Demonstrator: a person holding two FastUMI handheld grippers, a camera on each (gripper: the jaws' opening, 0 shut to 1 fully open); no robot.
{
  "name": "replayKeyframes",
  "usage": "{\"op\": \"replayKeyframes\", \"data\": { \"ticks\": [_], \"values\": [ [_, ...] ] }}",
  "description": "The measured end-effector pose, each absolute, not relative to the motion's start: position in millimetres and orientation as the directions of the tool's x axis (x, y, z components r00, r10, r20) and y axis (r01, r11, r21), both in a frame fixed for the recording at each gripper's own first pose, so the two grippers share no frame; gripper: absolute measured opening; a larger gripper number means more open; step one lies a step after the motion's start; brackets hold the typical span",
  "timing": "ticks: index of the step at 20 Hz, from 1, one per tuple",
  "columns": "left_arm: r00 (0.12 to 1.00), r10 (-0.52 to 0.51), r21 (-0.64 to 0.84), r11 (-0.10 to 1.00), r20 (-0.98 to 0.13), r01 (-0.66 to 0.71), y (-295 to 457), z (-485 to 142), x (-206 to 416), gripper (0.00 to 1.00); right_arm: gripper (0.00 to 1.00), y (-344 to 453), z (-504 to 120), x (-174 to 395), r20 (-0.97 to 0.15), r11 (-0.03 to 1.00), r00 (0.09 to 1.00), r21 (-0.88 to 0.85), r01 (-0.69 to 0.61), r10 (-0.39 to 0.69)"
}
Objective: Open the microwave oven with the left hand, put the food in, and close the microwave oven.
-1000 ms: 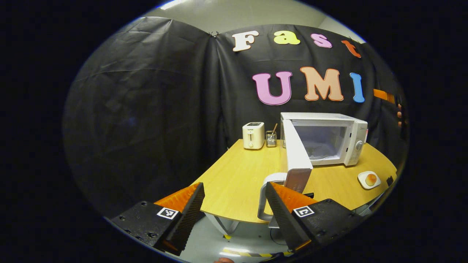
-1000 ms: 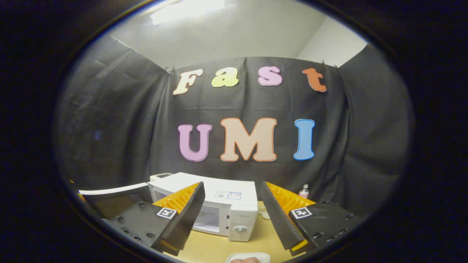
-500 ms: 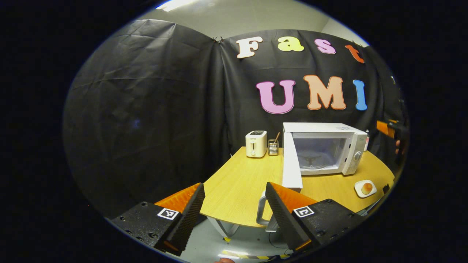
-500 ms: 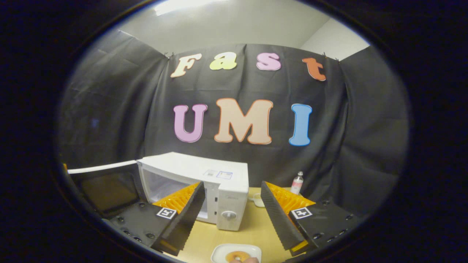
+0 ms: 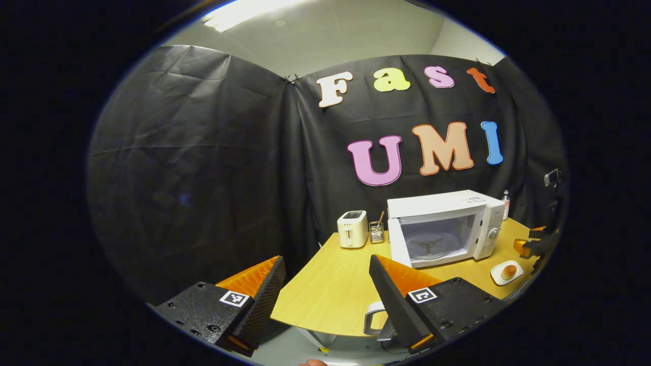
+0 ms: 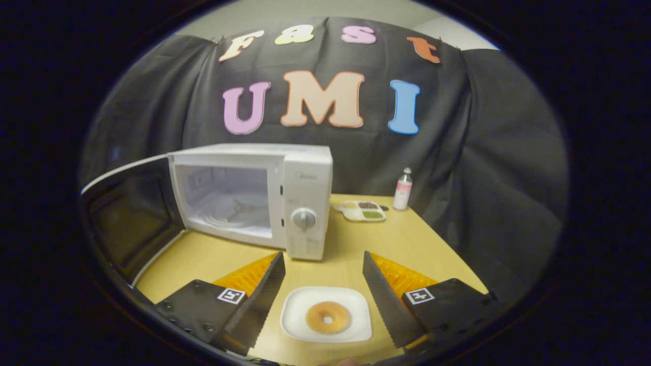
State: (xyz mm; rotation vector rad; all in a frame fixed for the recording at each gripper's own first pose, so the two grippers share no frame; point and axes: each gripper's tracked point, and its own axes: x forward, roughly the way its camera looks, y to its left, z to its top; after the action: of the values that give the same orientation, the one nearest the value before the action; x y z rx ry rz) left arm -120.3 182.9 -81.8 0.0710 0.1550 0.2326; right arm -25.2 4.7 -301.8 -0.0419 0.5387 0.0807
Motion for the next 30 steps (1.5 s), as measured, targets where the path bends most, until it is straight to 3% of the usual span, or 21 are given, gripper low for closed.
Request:
{"op": "replayKeyframes", "data": {
  "ticks": [5, 16, 17, 18, 19, 20, 21, 22, 24, 30],
  "values": [
    [0.962, 0.227, 0.040, 0.974, -0.150, -0.223, 186, -87, -111, 1.00, 0.98, -9, -374, -47, -0.638, 0.998, 0.769, -0.065, -0.018, -0.027],
    [0.964, 0.217, 0.053, 0.976, -0.152, -0.211, 190, -90, -103, 0.97, 0.99, -2, -415, -52, -0.720, 0.998, 0.693, -0.063, -0.016, -0.034],
    [0.965, 0.215, 0.054, 0.976, -0.152, -0.209, 189, -90, -103, 0.97, 0.95, -3, -415, -54, -0.725, 0.998, 0.687, -0.062, -0.012, -0.037],
    [0.964, 0.216, 0.053, 0.976, -0.157, -0.210, 190, -92, -103, 0.97, 0.84, -4, -416, -54, -0.727, 0.998, 0.686, -0.057, -0.009, -0.035],
    [0.963, 0.216, 0.050, 0.976, -0.163, -0.211, 190, -94, -104, 0.97, 0.81, -3, -416, -54, -0.733, 0.999, 0.680, -0.049, -0.009, -0.030],
    [0.961, 0.213, 0.042, 0.977, -0.176, -0.208, 190, -98, -106, 0.97, 0.86, -2, -416, -53, -0.739, 0.999, 0.674, -0.048, -0.009, -0.029],
    [0.960, 0.213, 0.033, 0.977, -0.182, -0.210, 190, -100, -107, 0.97, 0.72, -3, -416, -53, -0.745, 0.999, 0.667, -0.051, -0.016, -0.027],
    [0.960, 0.212, 0.019, 0.977, -0.182, -0.212, 189, -101, -106, 0.98, 0.72, -2, -415, -53, -0.746, 0.998, 0.665, -0.054, -0.027, -0.022],
    [0.960, 0.211, 0.001, 0.977, -0.184, -0.214, 189, -103, -107, 0.97, 0.62, 0, -414, -53, -0.752, 0.999, 0.659, -0.038, -0.038, -0.003],
    [0.957, 0.214, -0.024, 0.975, -0.194, -0.223, 188, -108, -108, 0.98, 0.62, 48, -384, -38, -0.724, 0.991, 0.679, 0.124, -0.042, 0.119]
  ]
}}
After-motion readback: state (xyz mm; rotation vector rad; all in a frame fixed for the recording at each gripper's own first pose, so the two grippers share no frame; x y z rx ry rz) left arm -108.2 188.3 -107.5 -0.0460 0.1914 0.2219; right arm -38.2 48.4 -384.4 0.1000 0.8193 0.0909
